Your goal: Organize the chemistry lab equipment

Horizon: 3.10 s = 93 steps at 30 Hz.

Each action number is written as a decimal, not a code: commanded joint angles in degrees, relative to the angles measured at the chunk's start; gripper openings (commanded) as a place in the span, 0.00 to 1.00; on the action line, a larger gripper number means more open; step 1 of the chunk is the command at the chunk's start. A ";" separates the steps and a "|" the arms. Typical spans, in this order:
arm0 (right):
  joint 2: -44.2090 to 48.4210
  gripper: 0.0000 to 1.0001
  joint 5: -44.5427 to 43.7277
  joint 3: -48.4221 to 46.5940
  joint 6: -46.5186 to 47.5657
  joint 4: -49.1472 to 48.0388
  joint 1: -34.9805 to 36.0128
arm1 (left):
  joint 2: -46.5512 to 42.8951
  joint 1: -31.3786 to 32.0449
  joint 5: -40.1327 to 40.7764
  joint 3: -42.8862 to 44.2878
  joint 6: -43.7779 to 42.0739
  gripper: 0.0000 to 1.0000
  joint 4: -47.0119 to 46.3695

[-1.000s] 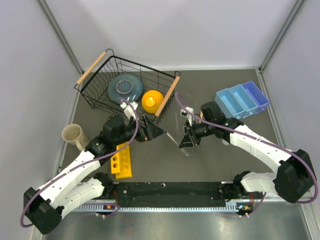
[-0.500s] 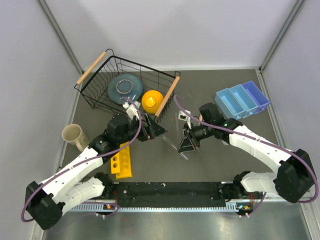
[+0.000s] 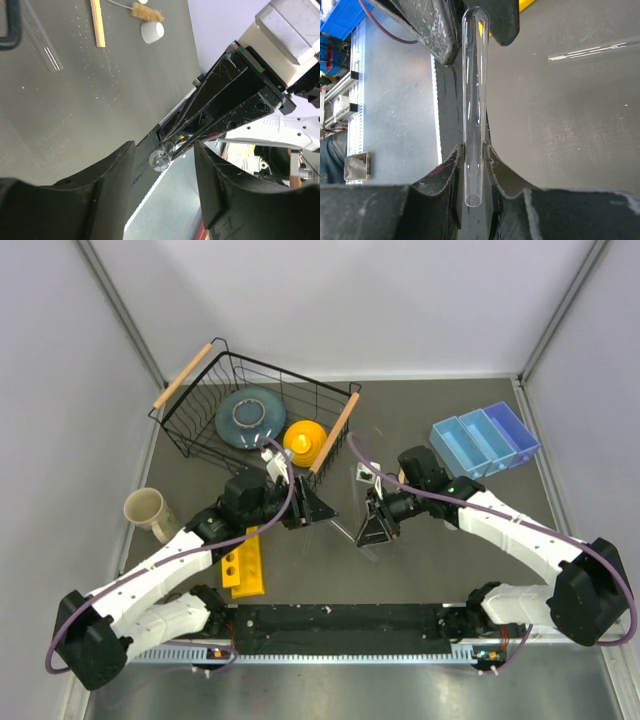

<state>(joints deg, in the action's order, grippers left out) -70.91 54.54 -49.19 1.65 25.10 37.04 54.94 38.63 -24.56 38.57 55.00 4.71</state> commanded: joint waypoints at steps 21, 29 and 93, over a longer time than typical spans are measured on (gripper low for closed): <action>0.16 0.97 -1.55 -7.59 19.25 11.46 -1.95 | -13.88 1.27 18.81 2.03 -10.87 0.03 24.61; 2.53 0.99 2.58 -6.19 21.73 11.46 -9.44 | -19.34 1.18 48.86 13.89 -16.68 0.03 52.49; 3.85 0.99 4.43 -4.51 22.43 11.55 -11.46 | -11.08 0.83 50.40 9.60 -17.56 0.10 48.99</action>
<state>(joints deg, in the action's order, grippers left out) -68.99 57.10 -54.00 22.52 37.12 26.30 42.72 39.72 27.07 49.98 36.47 57.41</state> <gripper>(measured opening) 0.987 0.196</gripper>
